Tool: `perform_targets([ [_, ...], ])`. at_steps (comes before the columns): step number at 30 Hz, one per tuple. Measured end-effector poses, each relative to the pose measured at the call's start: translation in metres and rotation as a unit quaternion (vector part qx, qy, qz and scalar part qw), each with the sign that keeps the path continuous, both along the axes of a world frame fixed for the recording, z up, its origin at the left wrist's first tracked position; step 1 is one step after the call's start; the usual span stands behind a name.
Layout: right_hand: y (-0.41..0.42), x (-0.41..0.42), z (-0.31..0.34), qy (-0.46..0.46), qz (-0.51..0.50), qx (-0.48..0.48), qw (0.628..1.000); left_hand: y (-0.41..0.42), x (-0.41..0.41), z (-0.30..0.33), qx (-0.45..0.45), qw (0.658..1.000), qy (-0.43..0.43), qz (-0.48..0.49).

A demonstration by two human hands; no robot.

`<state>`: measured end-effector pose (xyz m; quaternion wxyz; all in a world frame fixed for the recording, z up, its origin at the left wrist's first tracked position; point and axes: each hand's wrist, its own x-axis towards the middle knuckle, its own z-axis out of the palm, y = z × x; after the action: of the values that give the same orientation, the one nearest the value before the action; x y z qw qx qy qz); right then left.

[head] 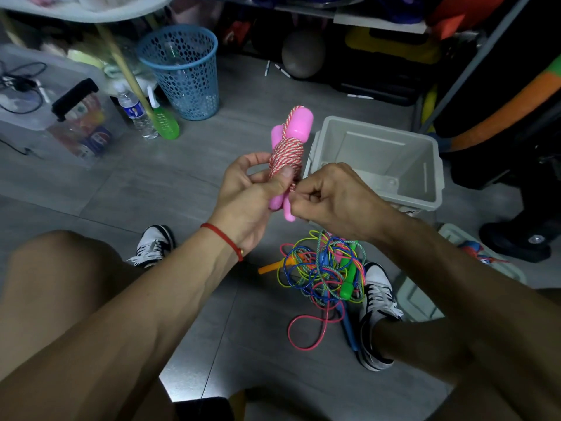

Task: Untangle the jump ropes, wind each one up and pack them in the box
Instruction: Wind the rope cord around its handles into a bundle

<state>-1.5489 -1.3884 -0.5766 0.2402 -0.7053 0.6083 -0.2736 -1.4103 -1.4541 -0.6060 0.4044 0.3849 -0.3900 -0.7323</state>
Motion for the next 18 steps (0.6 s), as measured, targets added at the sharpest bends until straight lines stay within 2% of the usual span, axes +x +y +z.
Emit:
perform_targets([
  [6, 0.001, -0.01, -0.006, 0.127, -0.009, 0.055, 0.99, 0.004, -0.001, -0.001, 0.009, 0.999, 0.022, -0.033],
  [10, 0.006, -0.02, -0.006, -0.016, -0.068, 0.148, 0.987, 0.009, -0.001, -0.003, -0.009, 0.996, 0.036, -0.082],
  [14, 0.01, -0.021, -0.007, -0.129, -0.133, 0.189, 0.964, 0.011, -0.003, 0.001, 0.006, 0.994, 0.043, -0.101],
  [18, 0.015, -0.009, -0.012, -0.234, -0.132, 0.235, 0.934, 0.012, -0.006, 0.004, 0.016, 0.992, 0.071, -0.106],
])
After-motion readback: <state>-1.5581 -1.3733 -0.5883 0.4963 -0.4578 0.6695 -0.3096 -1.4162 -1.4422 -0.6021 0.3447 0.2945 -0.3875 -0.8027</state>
